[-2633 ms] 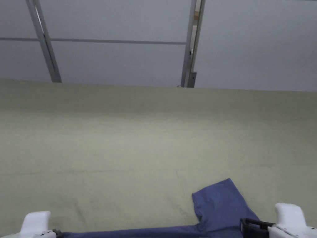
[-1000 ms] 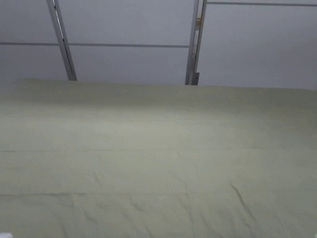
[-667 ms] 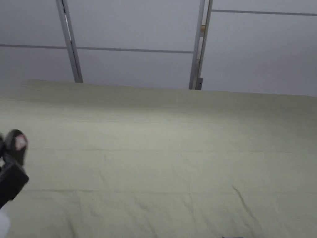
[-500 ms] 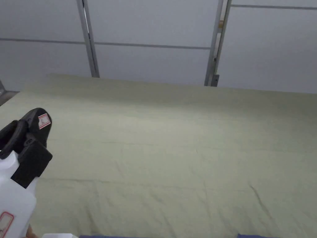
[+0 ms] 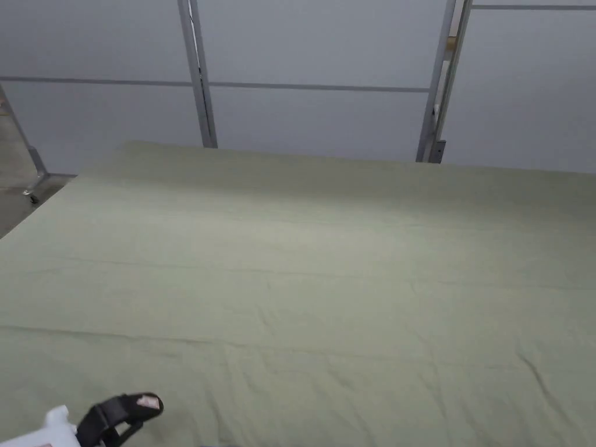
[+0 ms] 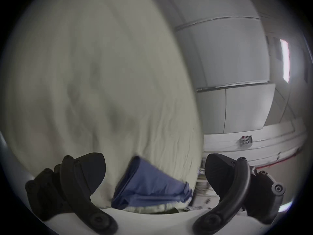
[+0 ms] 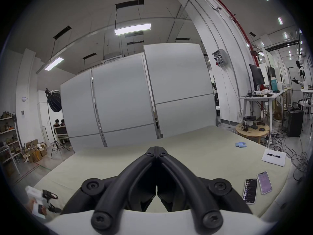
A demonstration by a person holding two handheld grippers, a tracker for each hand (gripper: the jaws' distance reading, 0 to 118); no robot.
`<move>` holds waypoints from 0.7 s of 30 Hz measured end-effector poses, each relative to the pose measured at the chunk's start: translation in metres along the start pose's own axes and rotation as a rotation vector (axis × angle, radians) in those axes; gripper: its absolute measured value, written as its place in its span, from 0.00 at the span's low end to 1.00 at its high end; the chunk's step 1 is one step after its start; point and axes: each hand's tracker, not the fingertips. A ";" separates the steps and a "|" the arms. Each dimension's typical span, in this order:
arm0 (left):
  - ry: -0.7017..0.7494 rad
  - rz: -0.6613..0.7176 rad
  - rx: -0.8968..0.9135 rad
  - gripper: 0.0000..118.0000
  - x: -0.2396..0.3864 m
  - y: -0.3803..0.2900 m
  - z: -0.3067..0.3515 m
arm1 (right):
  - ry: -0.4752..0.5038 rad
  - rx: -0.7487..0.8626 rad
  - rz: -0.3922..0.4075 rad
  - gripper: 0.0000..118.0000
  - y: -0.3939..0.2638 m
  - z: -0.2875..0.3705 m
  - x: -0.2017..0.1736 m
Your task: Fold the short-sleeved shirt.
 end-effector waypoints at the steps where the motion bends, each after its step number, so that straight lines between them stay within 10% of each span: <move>1: -0.022 0.055 -0.059 1.00 -0.026 0.006 -0.010 | -0.006 -0.007 -0.002 0.01 0.000 0.001 0.000; 15: -0.126 -0.074 -0.418 1.00 -0.030 -0.021 -0.108 | -0.014 -0.047 -0.020 0.01 0.004 -0.004 -0.016; 16: -0.093 -0.130 -0.422 0.93 -0.025 -0.022 -0.109 | -0.012 -0.047 -0.019 0.01 0.004 -0.005 -0.017; 18: 0.136 -0.242 -0.403 0.08 -0.016 -0.026 -0.114 | -0.003 -0.048 -0.012 0.01 0.005 -0.006 -0.021; 21: 0.074 -0.194 -0.394 0.09 -0.009 -0.025 -0.104 | 0.004 -0.047 -0.005 0.01 0.007 -0.007 -0.024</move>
